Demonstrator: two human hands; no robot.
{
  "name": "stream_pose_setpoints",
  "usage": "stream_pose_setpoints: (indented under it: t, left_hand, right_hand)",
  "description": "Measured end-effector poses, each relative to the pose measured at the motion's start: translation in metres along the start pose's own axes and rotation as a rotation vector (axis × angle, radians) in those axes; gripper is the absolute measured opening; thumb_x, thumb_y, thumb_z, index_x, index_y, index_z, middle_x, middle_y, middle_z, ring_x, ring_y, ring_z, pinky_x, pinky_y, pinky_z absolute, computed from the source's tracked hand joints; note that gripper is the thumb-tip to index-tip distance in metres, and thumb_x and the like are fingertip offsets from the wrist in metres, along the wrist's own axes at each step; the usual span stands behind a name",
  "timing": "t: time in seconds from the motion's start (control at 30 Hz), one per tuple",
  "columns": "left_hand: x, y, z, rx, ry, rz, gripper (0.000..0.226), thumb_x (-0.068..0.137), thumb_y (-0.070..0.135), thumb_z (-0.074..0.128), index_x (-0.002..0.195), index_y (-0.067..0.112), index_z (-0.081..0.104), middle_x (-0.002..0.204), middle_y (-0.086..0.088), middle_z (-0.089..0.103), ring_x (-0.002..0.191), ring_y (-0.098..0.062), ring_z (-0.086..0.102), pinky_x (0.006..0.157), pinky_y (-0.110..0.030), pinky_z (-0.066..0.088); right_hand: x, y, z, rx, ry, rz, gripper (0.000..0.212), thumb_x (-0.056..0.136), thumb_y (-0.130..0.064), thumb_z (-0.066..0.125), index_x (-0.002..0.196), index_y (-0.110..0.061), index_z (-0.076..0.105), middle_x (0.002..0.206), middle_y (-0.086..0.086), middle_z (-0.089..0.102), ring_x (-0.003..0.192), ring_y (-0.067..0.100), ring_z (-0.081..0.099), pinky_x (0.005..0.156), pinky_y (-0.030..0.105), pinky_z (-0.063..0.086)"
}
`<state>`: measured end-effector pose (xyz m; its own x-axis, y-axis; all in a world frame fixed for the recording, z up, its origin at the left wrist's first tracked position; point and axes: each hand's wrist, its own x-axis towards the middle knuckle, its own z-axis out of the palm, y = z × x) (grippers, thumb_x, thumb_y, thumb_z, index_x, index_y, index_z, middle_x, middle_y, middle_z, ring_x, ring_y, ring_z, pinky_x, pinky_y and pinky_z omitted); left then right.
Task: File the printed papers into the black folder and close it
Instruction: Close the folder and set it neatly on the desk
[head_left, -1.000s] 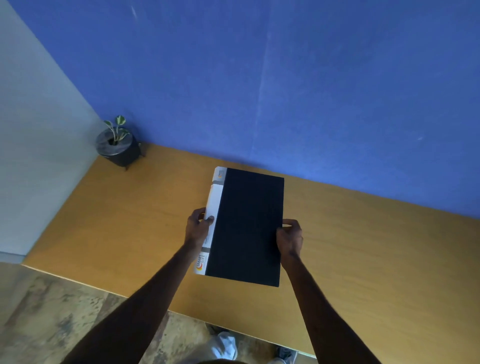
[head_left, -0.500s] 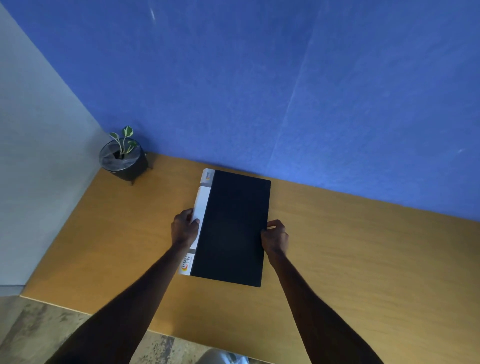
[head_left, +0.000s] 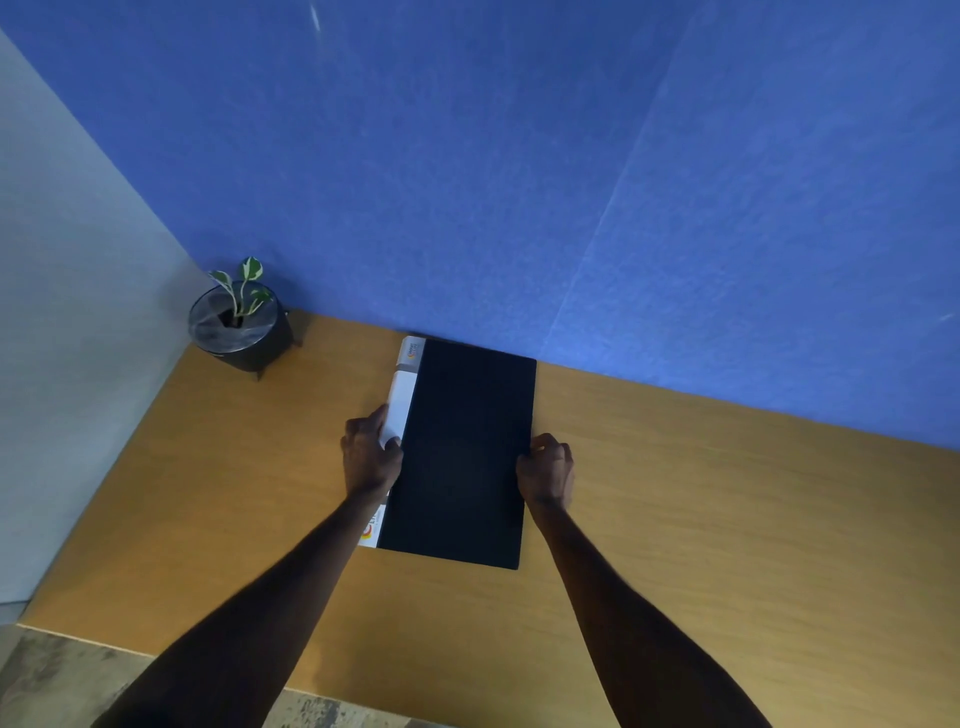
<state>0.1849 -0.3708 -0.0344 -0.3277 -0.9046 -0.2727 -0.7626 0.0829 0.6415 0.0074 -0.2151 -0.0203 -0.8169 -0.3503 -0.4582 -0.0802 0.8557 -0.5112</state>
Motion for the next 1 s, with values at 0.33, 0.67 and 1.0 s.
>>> stream_pose_setpoints:
  t: [0.33,0.67,1.0]
  left_hand:
    - [0.007,-0.001,0.0,0.01,0.001,0.025,0.059,0.102,0.005,0.066,0.16,0.007,0.054,0.152,-0.015,0.065,0.149,-0.035,0.048,0.124,-0.052,0.042]
    - [0.009,0.001,0.002,0.044,0.006,0.049,0.059,0.101,0.004,0.068,0.159,0.006,0.055,0.152,-0.019,0.064,0.147,-0.039,0.05,0.125,-0.052,0.043]
    - [-0.017,0.014,0.008,0.165,0.06,0.06,0.062,0.105,0.017,0.066,0.163,0.01,0.046,0.165,-0.017,0.04,0.152,-0.04,0.044,0.119,-0.055,0.05]
  right_hand:
    - [0.003,-0.002,0.005,0.008,0.002,-0.011,0.035,0.104,-0.011,0.065,0.138,-0.009,0.058,0.137,0.015,0.067,0.121,0.039,0.071,0.096,0.056,0.064]
    - [0.003,-0.002,0.002,-0.017,-0.017,-0.019,0.036,0.105,-0.011,0.062,0.14,-0.01,0.056,0.14,0.014,0.062,0.121,0.039,0.069,0.095,0.056,0.064]
    - [-0.005,0.003,-0.01,-0.081,-0.044,-0.132,0.039,0.108,-0.013,0.055,0.146,-0.012,0.051,0.145,0.013,0.059,0.123,0.041,0.068,0.091,0.052,0.064]
